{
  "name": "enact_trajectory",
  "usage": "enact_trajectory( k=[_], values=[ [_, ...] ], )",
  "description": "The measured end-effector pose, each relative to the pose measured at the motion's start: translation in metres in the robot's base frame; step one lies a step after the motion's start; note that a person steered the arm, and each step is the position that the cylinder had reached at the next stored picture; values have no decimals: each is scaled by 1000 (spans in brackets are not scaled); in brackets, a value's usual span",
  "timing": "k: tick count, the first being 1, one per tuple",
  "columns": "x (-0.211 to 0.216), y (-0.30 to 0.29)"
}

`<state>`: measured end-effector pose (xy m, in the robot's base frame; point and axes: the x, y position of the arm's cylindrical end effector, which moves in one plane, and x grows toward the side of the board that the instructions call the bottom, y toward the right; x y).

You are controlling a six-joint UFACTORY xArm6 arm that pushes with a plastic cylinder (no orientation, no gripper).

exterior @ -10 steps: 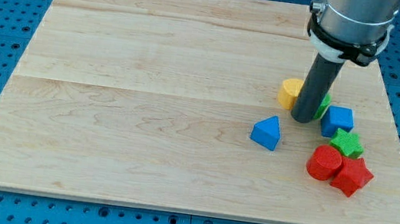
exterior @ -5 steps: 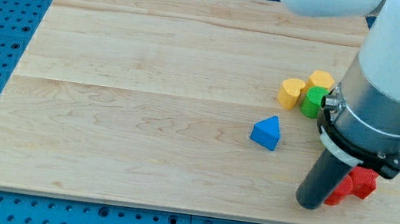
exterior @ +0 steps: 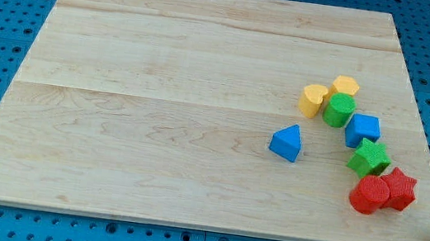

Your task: Push a group of blocks to the up

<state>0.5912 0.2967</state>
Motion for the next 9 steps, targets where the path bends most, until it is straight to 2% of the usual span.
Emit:
enact_trajectory(
  k=[1, 6, 8, 9],
  values=[
    [-32, -5],
    [-39, -98],
    [-81, -86],
    [-86, -115]
  ],
)
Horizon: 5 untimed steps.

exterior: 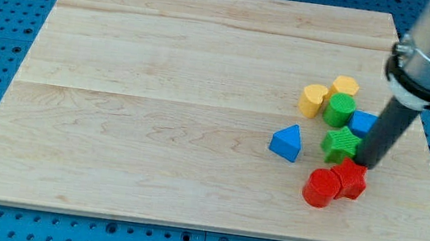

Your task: Push a group of blocks to the up

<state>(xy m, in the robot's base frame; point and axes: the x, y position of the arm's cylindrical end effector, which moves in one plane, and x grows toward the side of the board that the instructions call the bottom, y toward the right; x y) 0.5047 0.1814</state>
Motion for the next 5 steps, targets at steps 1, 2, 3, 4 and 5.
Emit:
enact_trajectory(
  k=[1, 2, 3, 4, 5],
  values=[
    [-1, -32],
    [-17, -44],
    [-40, -44],
    [-61, -44],
    [-59, -59]
  ],
)
